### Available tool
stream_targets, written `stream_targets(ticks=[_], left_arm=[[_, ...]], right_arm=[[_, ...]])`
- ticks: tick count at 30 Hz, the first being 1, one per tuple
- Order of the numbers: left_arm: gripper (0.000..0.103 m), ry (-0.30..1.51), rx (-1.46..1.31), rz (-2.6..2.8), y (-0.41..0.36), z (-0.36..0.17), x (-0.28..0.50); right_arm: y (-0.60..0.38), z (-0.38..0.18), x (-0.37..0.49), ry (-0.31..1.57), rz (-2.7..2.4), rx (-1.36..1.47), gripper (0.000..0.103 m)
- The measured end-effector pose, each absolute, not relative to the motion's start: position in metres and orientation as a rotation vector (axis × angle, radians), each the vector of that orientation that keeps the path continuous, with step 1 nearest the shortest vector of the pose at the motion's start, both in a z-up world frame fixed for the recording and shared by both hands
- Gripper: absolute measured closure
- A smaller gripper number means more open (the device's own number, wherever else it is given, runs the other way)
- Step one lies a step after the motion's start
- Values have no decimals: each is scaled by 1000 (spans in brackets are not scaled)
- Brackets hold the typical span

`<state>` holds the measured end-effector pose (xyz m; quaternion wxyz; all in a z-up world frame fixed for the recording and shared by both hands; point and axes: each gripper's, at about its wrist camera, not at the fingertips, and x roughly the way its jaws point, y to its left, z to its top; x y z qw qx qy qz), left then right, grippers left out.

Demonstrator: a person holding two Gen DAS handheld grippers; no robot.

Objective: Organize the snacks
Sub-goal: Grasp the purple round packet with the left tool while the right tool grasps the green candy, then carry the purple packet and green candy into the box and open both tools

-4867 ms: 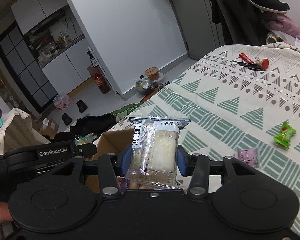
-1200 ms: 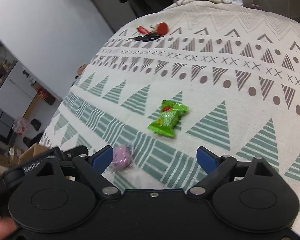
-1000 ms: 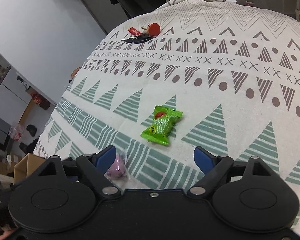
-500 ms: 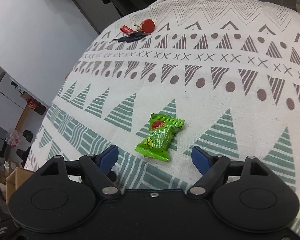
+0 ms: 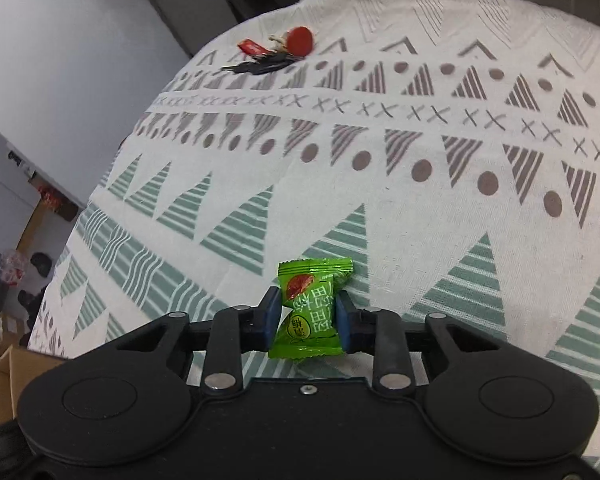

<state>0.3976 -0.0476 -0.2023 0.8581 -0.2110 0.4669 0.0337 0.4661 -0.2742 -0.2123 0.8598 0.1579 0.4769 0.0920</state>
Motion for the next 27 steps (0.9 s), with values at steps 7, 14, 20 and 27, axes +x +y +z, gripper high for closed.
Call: stream_targets(ticks=[7,14,20,27], left_arm=[[71,952,-444,105,-39,-189,383],[86,916,-438,126,-32,-165,368],[98,884,-430,124,-32,-146,356],[94,893,-437,158,-30,-143,348]], right_arm=[[-268,-191,453,957,255,324,76],[-258,-167,434,907,334,342,76],[-252,-157,420,888,375,329,76],[-263,-154,401,891,385,334,76]])
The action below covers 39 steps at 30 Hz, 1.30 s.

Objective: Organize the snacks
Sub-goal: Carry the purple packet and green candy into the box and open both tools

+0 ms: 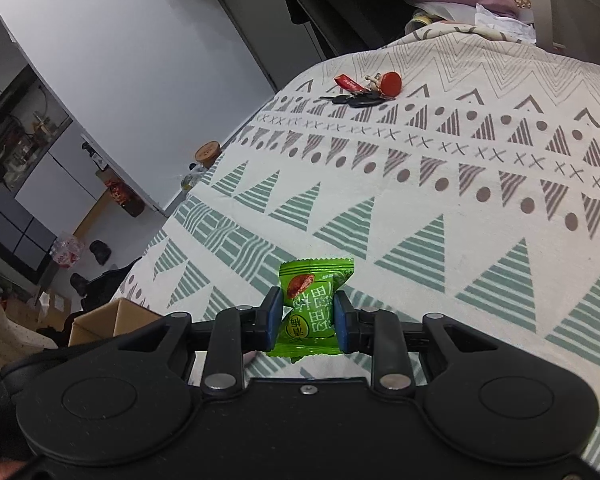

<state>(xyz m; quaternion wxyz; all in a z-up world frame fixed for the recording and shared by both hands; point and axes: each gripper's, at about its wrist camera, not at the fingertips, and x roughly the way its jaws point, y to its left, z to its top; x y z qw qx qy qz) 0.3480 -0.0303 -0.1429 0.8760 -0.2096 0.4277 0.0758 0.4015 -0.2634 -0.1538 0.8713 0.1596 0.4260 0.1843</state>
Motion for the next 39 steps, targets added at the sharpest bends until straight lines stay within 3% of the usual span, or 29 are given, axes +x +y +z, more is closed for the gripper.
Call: stream_targets(ticks=[3,6,8,10,19,23,27,34,39], left_arm=[[87,918,-455,172,-29,-150,348],[69,926,-461,177,-29,-156,350],[52,921,-442,173,-32,-159,354],[49,921,-427,170,-34,-163,360],[48,988,-410,206,-39,-200,387],[40,989,-365,218,-43,-210,395],[40,1002,-349,220,-47,-219,402],[61,1013,-305,224,-56,-218,401],[68,1001,-331,212,-56,-209,393]], right_arm=[[-264,-155,400,899,385,336,76],[-266,-156,403,906,381,343,76],[-267,-159,405,911,378,346,76],[-268,-160,406,916,375,347,76],[-268,-178,423,960,366,359,76],[-268,-183,428,975,371,367,76],[-268,-187,432,986,374,375,76],[-269,-185,430,981,383,385,76],[-270,-178,426,963,398,392,76]])
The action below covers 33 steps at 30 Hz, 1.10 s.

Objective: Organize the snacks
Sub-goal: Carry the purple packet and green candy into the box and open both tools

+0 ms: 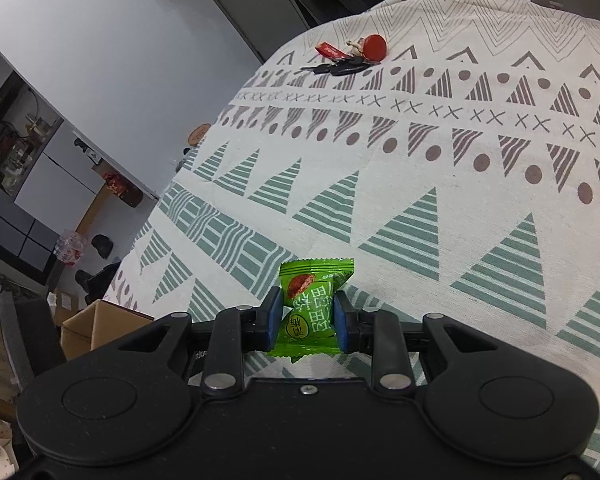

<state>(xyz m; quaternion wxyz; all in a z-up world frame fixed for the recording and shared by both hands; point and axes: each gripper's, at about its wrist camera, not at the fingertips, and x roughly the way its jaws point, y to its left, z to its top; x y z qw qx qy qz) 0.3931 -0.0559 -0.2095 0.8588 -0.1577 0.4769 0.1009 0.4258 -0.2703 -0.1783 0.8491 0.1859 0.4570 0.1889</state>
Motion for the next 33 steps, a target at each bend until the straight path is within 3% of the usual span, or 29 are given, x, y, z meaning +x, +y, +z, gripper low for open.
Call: stream_targets(ticks=[18,33], left_arm=[[72,868,-339,206,-44,-131,352],[72,771,-372,275,14,-78,304]], right_arm=[[-253,-141,399,882,486,389,76],[-201,-112,366,835,588,314,76]])
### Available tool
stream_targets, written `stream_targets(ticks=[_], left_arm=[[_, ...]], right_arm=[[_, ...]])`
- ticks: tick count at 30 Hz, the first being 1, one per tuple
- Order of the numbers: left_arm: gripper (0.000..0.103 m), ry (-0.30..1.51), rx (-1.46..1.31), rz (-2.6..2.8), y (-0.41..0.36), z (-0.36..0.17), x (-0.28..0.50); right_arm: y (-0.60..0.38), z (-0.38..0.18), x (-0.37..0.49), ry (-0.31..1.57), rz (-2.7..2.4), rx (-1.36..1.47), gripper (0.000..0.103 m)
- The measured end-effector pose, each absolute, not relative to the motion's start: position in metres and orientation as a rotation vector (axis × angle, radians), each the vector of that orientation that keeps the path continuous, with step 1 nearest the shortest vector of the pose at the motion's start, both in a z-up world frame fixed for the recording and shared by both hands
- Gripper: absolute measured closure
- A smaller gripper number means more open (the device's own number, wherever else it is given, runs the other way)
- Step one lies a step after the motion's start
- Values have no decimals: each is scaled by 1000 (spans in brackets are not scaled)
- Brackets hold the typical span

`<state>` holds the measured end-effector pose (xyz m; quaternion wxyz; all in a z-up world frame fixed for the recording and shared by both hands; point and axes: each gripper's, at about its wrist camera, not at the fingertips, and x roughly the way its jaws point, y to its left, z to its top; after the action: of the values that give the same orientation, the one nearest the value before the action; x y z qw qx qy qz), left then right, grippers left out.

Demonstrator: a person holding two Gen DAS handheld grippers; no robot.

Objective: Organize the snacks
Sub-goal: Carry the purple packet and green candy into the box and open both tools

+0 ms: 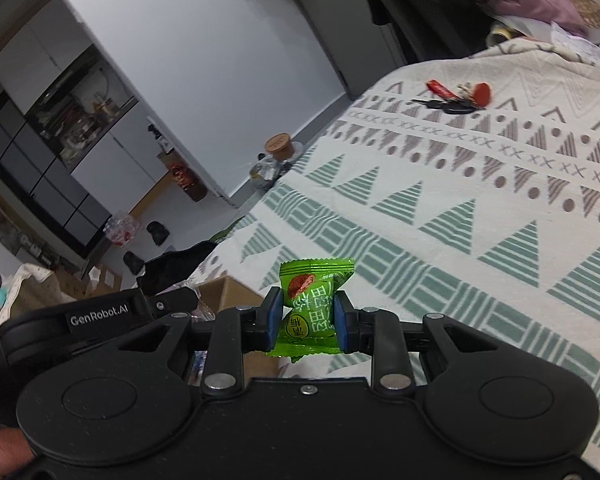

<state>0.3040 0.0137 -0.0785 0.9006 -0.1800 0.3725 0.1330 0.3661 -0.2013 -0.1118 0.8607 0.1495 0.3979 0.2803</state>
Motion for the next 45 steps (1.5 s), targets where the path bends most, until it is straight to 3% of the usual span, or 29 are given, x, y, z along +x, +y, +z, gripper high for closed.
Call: stream_targets(ticks=[16,45], left_arm=[[71,749,-442,335,82,-79,274],[65,846,-530,328,149,-113,297]], right_arm=[[-142,-100,343,821,623,214,76],[-61,-111,356,811,723,207,76]])
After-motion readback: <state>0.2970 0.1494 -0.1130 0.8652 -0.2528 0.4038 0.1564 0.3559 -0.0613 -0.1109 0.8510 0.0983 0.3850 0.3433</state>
